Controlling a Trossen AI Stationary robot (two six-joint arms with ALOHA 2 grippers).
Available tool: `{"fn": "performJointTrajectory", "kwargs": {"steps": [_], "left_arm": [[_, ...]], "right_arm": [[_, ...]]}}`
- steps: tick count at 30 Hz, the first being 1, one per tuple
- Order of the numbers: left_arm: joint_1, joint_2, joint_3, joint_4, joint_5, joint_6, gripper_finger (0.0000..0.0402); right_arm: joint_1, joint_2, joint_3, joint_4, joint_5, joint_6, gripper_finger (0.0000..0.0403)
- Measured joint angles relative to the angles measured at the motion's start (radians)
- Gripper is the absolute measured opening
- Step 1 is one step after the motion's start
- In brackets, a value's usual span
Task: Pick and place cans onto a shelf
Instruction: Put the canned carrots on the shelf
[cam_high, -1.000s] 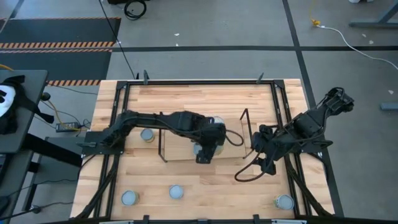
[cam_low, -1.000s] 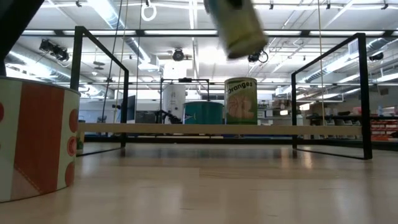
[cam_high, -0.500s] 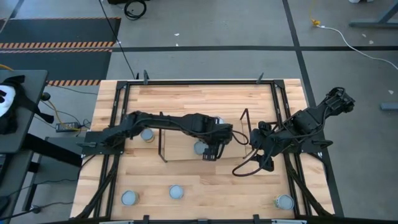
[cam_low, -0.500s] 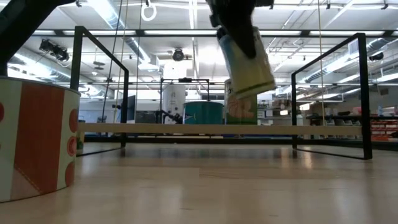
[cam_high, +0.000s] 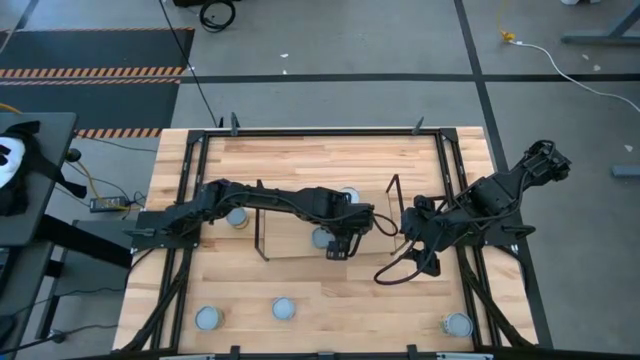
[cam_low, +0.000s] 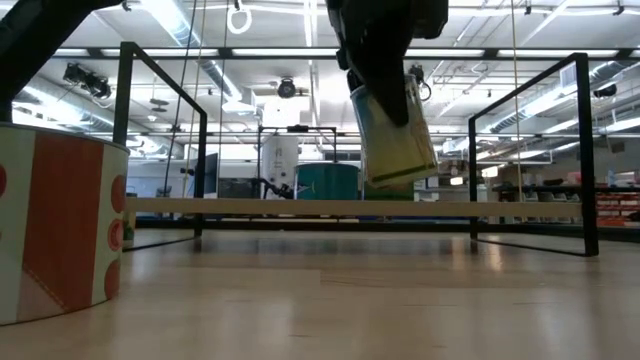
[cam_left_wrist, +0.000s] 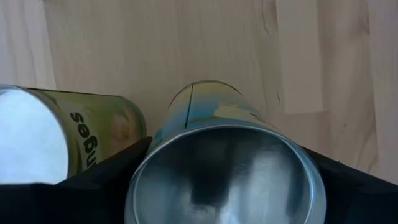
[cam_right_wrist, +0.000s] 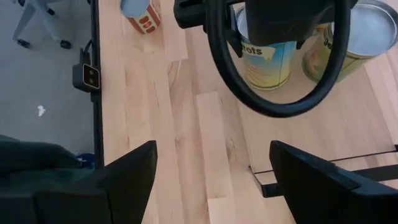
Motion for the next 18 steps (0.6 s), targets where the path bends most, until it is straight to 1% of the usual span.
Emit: {"fn": "performJointTrajectory", "kwargs": {"steps": [7,13,18], "left_arm": [[0.001,0.0,0.0,0.016,-0.001,-0.025,0.0349],[-0.001,0.0,0.0,0.03,-0.021,-0.019,0.0352],[-0.001,0.0,0.0,0.023,-0.033,-0.02,0.0352]], "right_arm": [[0.0,0.0,0.0,0.043,0.0,-0.004,0.0324],[0.0,0.0,0.0,0.043,0.0,-0.025,0.034],[0.0,0.0,0.0,0.043,0.0,-0.026,0.0344]]}}
